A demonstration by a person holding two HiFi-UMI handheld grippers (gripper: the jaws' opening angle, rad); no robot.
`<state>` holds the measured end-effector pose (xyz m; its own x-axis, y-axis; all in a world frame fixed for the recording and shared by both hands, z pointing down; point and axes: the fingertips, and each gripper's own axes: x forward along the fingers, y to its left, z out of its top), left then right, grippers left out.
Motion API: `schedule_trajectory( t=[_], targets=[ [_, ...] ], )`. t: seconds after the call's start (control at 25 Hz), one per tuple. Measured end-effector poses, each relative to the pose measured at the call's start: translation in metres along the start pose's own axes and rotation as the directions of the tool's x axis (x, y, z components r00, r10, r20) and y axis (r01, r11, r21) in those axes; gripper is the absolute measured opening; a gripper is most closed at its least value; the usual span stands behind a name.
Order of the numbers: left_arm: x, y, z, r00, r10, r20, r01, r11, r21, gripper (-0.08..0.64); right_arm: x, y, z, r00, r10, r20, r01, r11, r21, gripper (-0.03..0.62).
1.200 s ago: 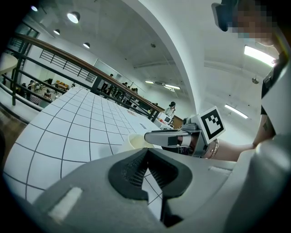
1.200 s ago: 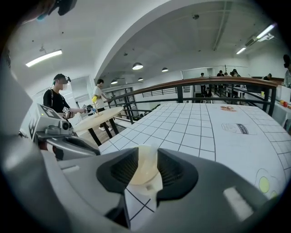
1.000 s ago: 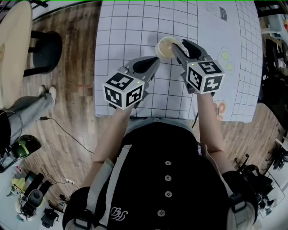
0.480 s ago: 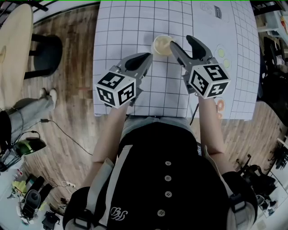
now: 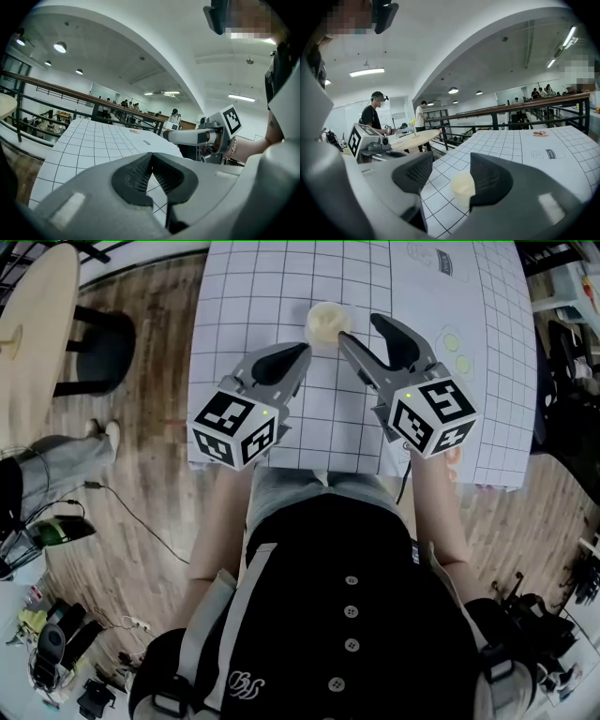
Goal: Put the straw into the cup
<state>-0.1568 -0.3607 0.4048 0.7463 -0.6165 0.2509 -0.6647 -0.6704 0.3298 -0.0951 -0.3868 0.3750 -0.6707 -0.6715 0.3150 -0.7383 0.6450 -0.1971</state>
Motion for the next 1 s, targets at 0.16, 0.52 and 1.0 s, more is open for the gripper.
schedule_trajectory(
  t=[0.16,0.52,1.0],
  targets=[
    [-0.005,-0.024,0.011,0.998,0.003,0.059,-0.001,1.0,-0.026,-0.002,-0.025,0.01,0.01,0.997,0.04,0.06,-0.041,0.999,0.018,0.225],
    [-0.014,-0.082,0.026,0.99,0.019,0.138,-0.017,1.0,-0.014,-0.002,-0.079,0.029,0.01,0.988,0.14,0.068,-0.138,0.99,-0.034,0.15],
    [-0.034,-0.142,0.012,0.977,0.092,0.192,-0.091,0.996,-0.015,-0.002,-0.144,0.063,-0.001,0.959,0.265,0.101,-0.255,0.961,-0.103,0.034]
  ],
)
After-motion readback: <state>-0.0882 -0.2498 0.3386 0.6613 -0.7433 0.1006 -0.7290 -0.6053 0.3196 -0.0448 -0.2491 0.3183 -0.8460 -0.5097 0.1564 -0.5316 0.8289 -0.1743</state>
